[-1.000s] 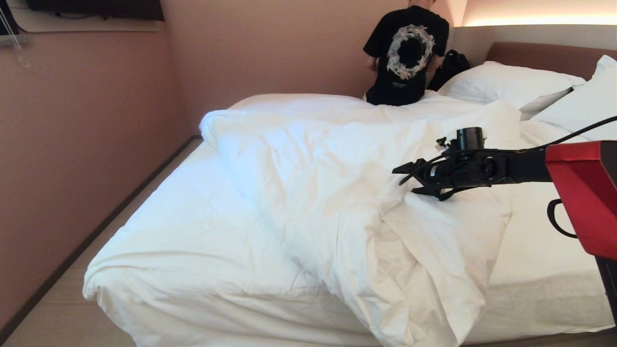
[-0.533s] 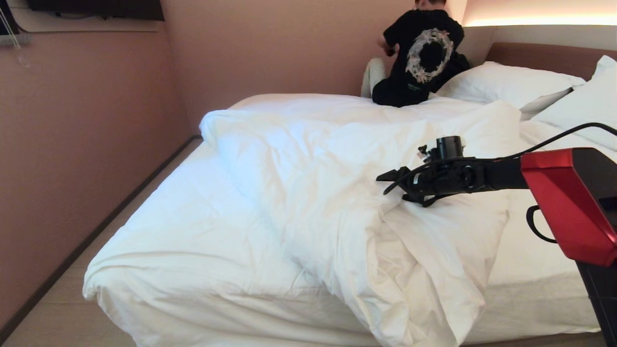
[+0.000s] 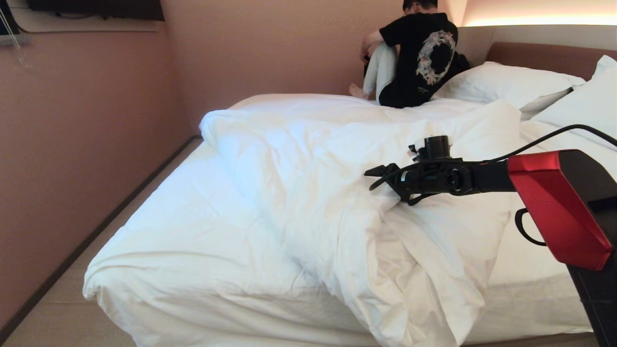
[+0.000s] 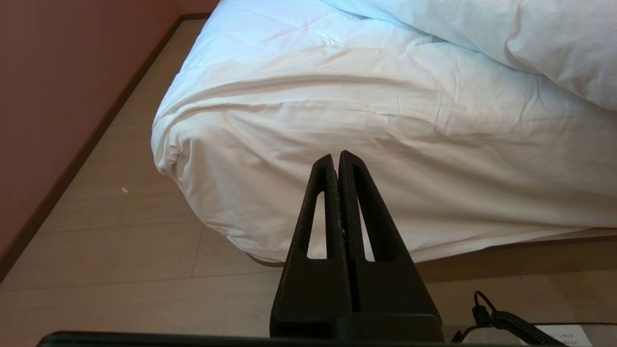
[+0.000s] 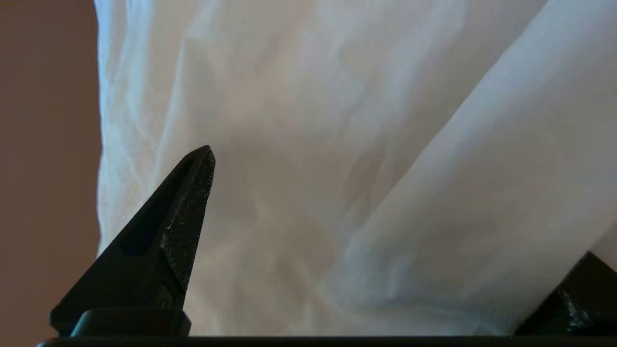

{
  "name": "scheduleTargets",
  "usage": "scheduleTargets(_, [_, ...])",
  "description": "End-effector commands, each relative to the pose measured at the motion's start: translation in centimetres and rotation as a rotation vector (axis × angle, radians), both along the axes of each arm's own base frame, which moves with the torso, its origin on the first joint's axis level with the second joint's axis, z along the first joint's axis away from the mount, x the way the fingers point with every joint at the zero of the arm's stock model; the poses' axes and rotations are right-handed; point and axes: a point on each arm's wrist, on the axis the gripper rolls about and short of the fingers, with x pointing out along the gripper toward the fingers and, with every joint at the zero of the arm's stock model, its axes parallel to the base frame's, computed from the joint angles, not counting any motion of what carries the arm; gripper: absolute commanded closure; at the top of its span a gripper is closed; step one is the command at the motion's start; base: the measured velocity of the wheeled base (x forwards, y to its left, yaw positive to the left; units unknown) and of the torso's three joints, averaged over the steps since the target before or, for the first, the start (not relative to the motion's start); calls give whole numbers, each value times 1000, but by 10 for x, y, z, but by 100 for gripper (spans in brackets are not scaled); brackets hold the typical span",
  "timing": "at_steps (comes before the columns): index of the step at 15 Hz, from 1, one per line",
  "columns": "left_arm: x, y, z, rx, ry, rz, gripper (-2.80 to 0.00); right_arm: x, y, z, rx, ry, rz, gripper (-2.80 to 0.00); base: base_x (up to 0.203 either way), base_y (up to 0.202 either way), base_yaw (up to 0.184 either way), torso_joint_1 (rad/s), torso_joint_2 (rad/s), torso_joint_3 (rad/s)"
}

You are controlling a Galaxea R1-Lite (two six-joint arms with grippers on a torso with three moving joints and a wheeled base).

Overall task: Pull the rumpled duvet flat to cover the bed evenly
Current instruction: Hold the folded corner of the quilt

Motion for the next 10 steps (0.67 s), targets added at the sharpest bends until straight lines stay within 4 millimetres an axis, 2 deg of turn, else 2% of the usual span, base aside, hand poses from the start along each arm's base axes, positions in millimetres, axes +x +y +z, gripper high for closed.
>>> scheduleTargets(1, [0, 0, 0, 1, 1, 0, 0, 1, 0, 4, 48, -3, -23, -280, 0, 0, 0, 0, 0, 0])
scheduleTargets(8, [0, 0, 0, 1, 1, 0, 0, 1, -3, 7, 60, 0, -32, -280, 0, 0, 0, 0, 0, 0])
scheduleTargets(9, [0, 0, 0, 1, 1, 0, 0, 1, -3, 7, 61, 1, -31, 0, 0, 0, 0, 0, 0, 0])
scheduleTargets(10, [0, 0, 0, 1, 1, 0, 0, 1, -3, 7, 61, 0, -31, 0, 0, 0, 0, 0, 0, 0])
